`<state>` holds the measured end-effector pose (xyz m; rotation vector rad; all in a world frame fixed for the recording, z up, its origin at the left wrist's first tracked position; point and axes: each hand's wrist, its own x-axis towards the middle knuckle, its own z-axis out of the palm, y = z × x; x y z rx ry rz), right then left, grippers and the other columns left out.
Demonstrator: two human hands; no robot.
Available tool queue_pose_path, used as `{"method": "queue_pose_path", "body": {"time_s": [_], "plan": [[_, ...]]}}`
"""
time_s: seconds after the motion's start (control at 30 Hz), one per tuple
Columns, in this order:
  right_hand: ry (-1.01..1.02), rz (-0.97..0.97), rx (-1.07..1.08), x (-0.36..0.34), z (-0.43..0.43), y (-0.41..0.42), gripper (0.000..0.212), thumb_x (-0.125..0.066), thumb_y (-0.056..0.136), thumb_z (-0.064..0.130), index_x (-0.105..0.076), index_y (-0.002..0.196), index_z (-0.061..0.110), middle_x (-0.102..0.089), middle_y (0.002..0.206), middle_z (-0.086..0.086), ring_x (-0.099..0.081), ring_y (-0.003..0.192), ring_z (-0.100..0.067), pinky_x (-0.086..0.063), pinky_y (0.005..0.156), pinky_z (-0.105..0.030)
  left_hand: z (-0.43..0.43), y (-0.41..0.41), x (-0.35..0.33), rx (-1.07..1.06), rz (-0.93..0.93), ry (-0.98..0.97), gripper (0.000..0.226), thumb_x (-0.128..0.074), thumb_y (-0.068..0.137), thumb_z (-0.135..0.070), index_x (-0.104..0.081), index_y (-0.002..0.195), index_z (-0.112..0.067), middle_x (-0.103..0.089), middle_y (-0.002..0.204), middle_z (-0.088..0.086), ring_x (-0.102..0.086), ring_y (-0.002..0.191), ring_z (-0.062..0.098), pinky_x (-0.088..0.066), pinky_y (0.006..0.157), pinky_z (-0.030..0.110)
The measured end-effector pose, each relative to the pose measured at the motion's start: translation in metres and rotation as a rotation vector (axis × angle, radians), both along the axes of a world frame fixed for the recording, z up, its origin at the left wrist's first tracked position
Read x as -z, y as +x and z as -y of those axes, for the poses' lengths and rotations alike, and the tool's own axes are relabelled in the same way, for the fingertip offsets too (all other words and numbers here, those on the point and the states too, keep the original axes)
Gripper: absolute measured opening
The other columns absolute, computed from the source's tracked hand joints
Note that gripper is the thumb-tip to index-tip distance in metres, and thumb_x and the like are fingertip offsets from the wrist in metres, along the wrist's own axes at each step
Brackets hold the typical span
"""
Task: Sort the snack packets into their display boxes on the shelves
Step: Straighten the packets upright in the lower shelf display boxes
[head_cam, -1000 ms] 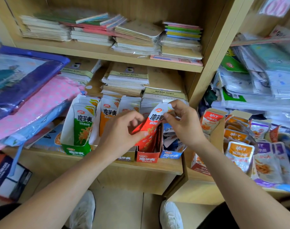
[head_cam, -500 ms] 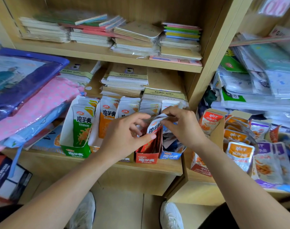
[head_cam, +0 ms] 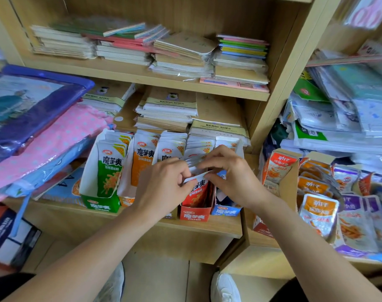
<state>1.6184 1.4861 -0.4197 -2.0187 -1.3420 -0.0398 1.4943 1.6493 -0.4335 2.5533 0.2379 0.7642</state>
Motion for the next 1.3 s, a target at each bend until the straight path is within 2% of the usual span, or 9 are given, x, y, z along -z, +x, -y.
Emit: {"method": "queue_pose_path", "body": {"time_s": [0.1,0.27,0.53,0.7,0.8,0.87,1.03,1.17,1.3], "plan": [[0.05,0.012,0.122,-0.003,0.008,0.007,0.038,-0.072,0.084,-0.004,-0.071,0.116,0.016,-0.059,0.099,0.008,-0.059,0.09,-0.001,-0.051,0.084,-0.014,-0.003,0.0,0.002,-0.123,-0.057,0.05,0.041,-0.081,0.076,-0.043,-0.046,0.061,-0.032,-0.039,0.054,-0.019,-0.045,0.052,0.002,-0.026,0.047,0.021],[-0.03,0.095,0.287,0.003,0.013,0.018,0.023,-0.08,0.083,0.018,-0.074,0.105,0.016,-0.07,0.095,0.001,-0.063,0.094,-0.018,-0.056,0.081,-0.037,-0.002,-0.005,0.004,-0.245,-0.109,0.08,0.04,-0.077,0.077,-0.049,-0.05,0.059,-0.027,-0.048,0.054,-0.015,-0.051,0.054,0.005,-0.024,0.048,0.019],[-0.24,0.134,0.343,0.014,-0.01,0.014,0.038,-0.075,0.081,0.044,-0.068,0.113,0.024,-0.065,0.104,0.003,-0.06,0.097,-0.019,-0.054,0.076,-0.038,-0.003,-0.007,0.007,-0.181,0.008,0.037,0.033,-0.067,0.081,-0.059,-0.054,0.069,-0.031,-0.053,0.068,-0.016,-0.053,0.06,0.002,-0.035,0.045,0.019],[-0.294,0.054,0.397,0.013,-0.014,0.011,0.053,-0.081,0.076,0.044,-0.053,0.116,0.025,-0.063,0.099,0.006,-0.064,0.089,-0.021,-0.057,0.073,-0.041,-0.008,-0.001,0.01,-0.174,0.032,-0.079,0.017,-0.075,0.085,-0.035,-0.06,0.08,-0.029,-0.058,0.069,-0.019,-0.059,0.063,0.003,-0.048,0.048,0.03],[-0.329,0.014,0.447,0.011,-0.019,0.007,0.061,-0.081,0.077,0.045,-0.045,0.119,0.022,-0.055,0.088,0.007,-0.061,0.081,-0.02,-0.053,0.069,-0.037,-0.012,0.002,0.011,-0.176,0.012,-0.19,0.016,-0.076,0.084,-0.03,-0.061,0.078,-0.027,-0.056,0.063,-0.019,-0.06,0.06,0.005,-0.051,0.051,0.037],[-0.297,-0.036,0.459,0.013,-0.023,0.006,0.058,-0.082,0.078,0.035,-0.044,0.118,0.019,-0.058,0.084,0.005,-0.063,0.078,-0.02,-0.052,0.066,-0.037,-0.013,0.003,0.011,-0.176,0.0,-0.232,0.017,-0.077,0.084,-0.03,-0.061,0.077,-0.027,-0.057,0.062,-0.017,-0.06,0.06,0.006,-0.052,0.054,0.038],[-0.19,-0.145,0.533,0.015,-0.024,0.008,0.051,-0.075,0.079,0.008,-0.05,0.122,0.017,-0.065,0.078,-0.001,-0.063,0.073,-0.016,-0.057,0.068,-0.041,-0.015,0.004,0.011,-0.173,-0.028,-0.279,0.018,-0.077,0.084,-0.031,-0.061,0.075,-0.027,-0.061,0.063,-0.015,-0.062,0.062,0.005,-0.053,0.055,0.039],[-0.123,-0.134,0.586,0.018,-0.02,0.008,0.041,-0.071,0.083,0.005,-0.065,0.123,0.012,-0.068,0.071,0.006,-0.065,0.078,-0.016,-0.054,0.082,-0.033,-0.013,0.004,0.01,-0.142,-0.033,-0.298,0.017,-0.076,0.086,-0.03,-0.062,0.076,-0.026,-0.062,0.063,-0.014,-0.061,0.062,0.004,-0.054,0.056,0.038],[-0.056,-0.196,0.627,0.019,-0.016,0.008,0.027,-0.072,0.085,0.009,-0.075,0.112,0.011,-0.077,0.09,-0.004,-0.068,0.08,-0.014,-0.057,0.08,-0.028,-0.01,0.006,0.008,-0.138,-0.043,-0.296,0.016,-0.074,0.087,-0.029,-0.062,0.076,-0.025,-0.062,0.064,-0.014,-0.062,0.062,0.005,-0.053,0.056,0.037]]}}
